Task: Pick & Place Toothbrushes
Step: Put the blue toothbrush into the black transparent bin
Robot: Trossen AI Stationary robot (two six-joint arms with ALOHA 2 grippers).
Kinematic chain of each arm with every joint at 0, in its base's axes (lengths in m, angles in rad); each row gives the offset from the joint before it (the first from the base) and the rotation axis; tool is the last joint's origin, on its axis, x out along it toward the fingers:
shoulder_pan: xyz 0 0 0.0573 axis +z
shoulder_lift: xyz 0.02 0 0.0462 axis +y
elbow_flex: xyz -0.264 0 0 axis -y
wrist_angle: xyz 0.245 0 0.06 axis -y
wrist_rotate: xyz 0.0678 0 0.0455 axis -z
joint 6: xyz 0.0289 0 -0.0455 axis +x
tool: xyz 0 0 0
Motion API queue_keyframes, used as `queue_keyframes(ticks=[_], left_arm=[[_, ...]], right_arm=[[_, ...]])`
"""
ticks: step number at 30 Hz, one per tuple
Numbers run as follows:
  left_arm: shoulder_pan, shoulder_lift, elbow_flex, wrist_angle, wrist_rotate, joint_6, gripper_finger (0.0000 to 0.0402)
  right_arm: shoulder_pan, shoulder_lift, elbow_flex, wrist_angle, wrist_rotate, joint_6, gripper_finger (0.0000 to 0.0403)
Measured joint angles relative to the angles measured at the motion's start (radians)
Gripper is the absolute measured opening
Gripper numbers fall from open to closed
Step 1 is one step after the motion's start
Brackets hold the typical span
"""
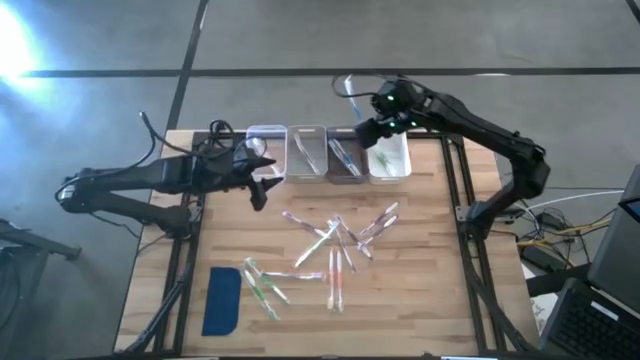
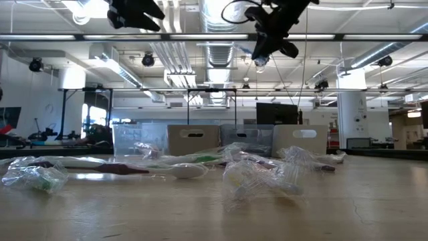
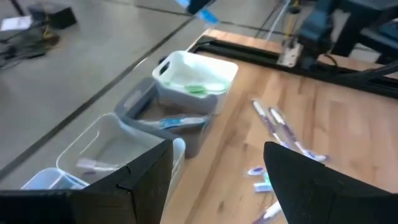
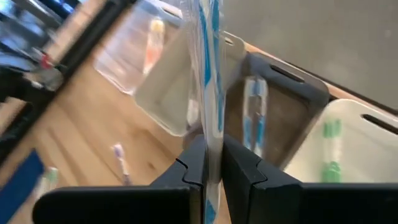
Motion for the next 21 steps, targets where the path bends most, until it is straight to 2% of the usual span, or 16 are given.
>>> queue_keyframes(ticks=[8,15,21], left_arm=[[-0.069,-0.132,-0.004,-0.035,-0.005,0.029,0.0257],[-0.074,-0.247,-0.007,-0.174,-0.045,-0.002,0.0257],[-0.074,-0.355,-0.082,-0.184,-0.051,-0.020,0.0257]], right_arm=[[-0.023,0.152,0.140,-0.108,0.003,-0.026,0.0023],[-0.031,0.257,0.218,-0.176,-0.005,-0.024,0.0023],[-0.030,0.330,0.269,-0.248,-0.007,-0.030,0.0023]])
